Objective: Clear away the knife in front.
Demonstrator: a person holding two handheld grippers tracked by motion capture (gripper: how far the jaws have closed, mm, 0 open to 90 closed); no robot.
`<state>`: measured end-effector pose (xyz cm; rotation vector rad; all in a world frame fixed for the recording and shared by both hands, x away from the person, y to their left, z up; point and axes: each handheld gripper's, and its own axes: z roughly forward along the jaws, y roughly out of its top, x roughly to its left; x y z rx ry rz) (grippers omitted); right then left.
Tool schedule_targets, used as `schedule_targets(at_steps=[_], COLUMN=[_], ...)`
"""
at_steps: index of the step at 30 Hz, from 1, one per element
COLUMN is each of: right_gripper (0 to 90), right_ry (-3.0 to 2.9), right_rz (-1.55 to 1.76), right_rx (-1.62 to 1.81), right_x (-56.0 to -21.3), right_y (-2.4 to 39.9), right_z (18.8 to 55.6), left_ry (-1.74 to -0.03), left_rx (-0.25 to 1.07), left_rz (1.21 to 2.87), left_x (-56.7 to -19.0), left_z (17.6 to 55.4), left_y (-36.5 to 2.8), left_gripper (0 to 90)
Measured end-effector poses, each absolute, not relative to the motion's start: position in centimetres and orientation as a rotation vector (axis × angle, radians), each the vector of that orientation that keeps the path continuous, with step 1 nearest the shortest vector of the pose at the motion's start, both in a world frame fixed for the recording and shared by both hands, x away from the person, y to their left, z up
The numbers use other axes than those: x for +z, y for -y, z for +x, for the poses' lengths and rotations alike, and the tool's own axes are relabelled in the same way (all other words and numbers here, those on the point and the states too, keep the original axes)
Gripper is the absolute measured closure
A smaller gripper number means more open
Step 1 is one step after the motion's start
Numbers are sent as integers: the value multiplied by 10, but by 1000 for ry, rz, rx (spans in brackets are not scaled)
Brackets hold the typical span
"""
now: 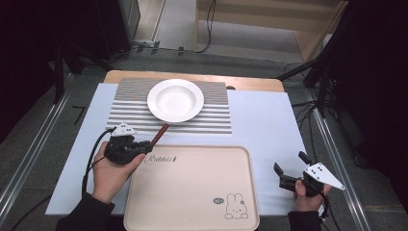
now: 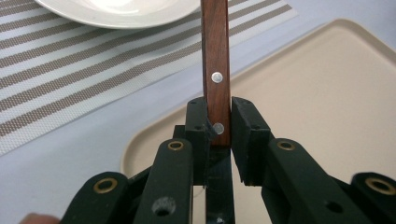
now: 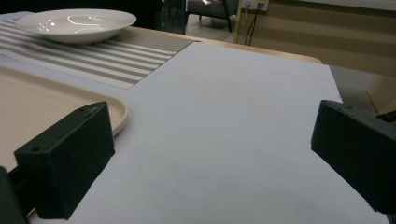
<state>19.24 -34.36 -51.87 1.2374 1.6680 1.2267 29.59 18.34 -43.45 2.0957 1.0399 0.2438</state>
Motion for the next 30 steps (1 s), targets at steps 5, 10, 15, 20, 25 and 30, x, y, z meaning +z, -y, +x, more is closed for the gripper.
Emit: schedule_targets(at_steps=[5, 10, 15, 20, 25, 30], right_gripper=[0, 0, 0, 0, 0, 0], right_ry=[-1668, -1669, -1669, -1670, -1670, -1671], right_rz=[1237, 1237, 1238, 1238, 1239, 1238], right_rx=[1226, 1225, 1224, 1223, 1222, 1221], right_x=[-519, -519, -519, -519, -519, -519], right_y=[343, 343, 343, 343, 343, 343], right_z=[192, 192, 192, 192, 192, 192], left_ry=[-1039, -1033, -1032, -1037, -1055, -1074], left_rx=[223, 202, 189, 162, 142, 127], left_rz=[2096, 2093, 2092, 2092, 2078, 2070], left_x=[-441, -447, -454, -463, -472, -480], left_z=[286, 276, 268, 262, 258, 254], left_y=[-182, -179, -178, -177, -176, -176], left_gripper=[770, 770, 770, 770, 769, 769])
